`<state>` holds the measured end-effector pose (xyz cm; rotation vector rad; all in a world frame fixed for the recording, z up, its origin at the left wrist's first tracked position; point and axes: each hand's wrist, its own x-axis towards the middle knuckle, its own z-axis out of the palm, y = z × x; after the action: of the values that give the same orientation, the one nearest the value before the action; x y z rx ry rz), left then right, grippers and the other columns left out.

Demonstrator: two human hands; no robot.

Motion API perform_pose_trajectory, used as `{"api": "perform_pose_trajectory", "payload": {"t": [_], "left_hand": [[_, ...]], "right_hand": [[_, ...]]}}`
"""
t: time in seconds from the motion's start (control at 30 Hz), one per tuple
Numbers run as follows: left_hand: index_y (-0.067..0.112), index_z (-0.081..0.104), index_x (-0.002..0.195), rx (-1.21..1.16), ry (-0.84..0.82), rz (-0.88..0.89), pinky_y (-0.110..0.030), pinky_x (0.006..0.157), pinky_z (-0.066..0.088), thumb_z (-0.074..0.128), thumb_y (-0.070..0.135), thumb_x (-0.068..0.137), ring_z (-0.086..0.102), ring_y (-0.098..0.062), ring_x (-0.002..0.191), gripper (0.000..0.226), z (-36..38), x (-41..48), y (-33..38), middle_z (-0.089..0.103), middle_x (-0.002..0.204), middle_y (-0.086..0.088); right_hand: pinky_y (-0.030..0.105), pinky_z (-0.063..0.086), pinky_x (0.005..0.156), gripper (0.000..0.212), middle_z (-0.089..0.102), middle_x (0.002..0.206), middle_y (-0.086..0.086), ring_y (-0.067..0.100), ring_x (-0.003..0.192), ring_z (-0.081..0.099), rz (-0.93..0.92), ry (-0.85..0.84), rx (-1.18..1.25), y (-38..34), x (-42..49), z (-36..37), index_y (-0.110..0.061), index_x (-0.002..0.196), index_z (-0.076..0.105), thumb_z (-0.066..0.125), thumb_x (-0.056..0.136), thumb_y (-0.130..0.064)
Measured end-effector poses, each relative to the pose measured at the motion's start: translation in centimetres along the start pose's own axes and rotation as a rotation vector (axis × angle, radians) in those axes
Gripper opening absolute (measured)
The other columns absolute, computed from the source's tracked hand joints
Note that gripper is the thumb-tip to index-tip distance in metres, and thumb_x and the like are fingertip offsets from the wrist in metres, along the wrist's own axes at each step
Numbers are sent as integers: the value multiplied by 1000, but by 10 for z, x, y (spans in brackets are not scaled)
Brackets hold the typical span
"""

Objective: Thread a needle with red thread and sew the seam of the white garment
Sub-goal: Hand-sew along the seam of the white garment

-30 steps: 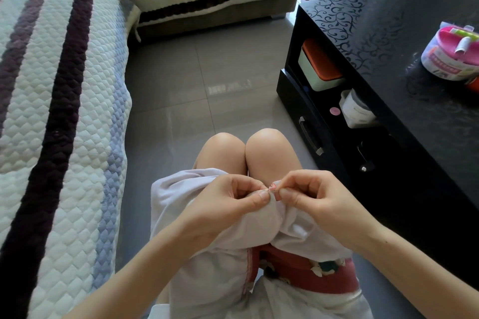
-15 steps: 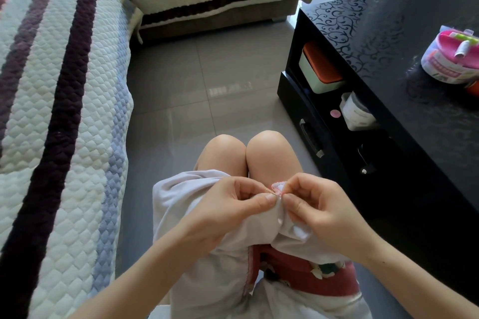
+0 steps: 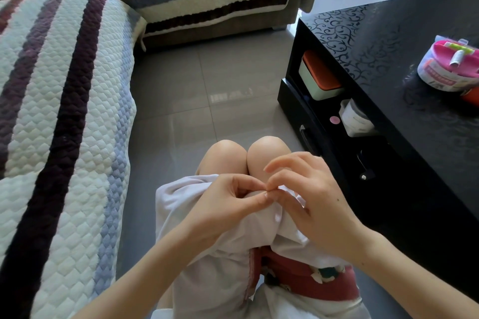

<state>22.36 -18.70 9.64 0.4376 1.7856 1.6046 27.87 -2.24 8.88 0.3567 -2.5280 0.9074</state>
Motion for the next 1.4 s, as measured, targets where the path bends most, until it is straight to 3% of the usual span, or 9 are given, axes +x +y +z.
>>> {"api": "perform_pose_trajectory", "payload": {"t": [0.27,0.43,0.57,0.67,0.77,0.93,1.17,1.3,1.4], "left_hand": [[9,76,89,41,-3,34,-28,71,41,68,30,88,54,-10,76,22,-5,1,8,70,80,-16],[19,73,75,194,42,24,-12,57,35,66,19,90,48,4,56,16,-3,7,17,55,52,18],[17,78,82,334,131,-61,-23,75,52,65,20,87,65,6,80,14,-4,5,0,73,78,16],[18,78,86,273,92,-80,-23,82,52,72,31,84,66,2,87,14,-5,0,1,75,85,13],[19,78,84,264,72,-61,-23,83,53,72,29,85,66,1,86,12,-10,2,9,75,84,11],[18,77,90,217,-49,-131,-41,100,49,74,44,74,67,-14,104,31,-17,0,12,76,97,1],[1,75,89,63,-134,-143,-31,104,46,70,14,86,63,-25,112,14,-24,-6,20,72,105,-17],[8,76,78,4,-117,-151,-28,98,47,69,11,86,66,-20,100,11,-24,-6,22,73,96,-15],[9,76,78,-19,-136,-148,-26,95,48,70,11,85,65,-15,95,10,-25,-3,23,72,91,-10]], "right_hand": [[32,41,106,13,68,82,3,19,84,67,164,3,472,-12,2,-4,-9,87,62,50,91,-12],[25,52,88,10,66,73,7,24,77,69,243,119,738,-22,4,-12,-7,89,58,52,95,-2],[37,54,86,7,58,65,8,26,63,65,190,254,811,-25,31,-35,-6,88,50,48,95,-8],[32,54,58,9,47,60,8,21,52,49,447,139,1006,-12,45,-37,-4,84,46,48,92,-8],[20,27,43,15,38,55,3,11,46,31,593,-80,965,10,49,-25,-4,83,44,43,96,1],[19,20,42,28,35,52,-1,7,45,26,615,-85,623,63,67,-15,-10,75,47,40,92,11],[17,41,58,14,57,87,11,31,81,53,787,209,-174,171,83,-50,-10,98,56,42,95,-9],[15,45,63,15,59,77,-2,19,72,56,761,145,99,141,88,-42,-21,96,62,60,83,-29],[12,38,56,18,55,61,-11,-2,57,50,577,-273,518,70,71,-34,-17,96,69,66,79,-21]]}}
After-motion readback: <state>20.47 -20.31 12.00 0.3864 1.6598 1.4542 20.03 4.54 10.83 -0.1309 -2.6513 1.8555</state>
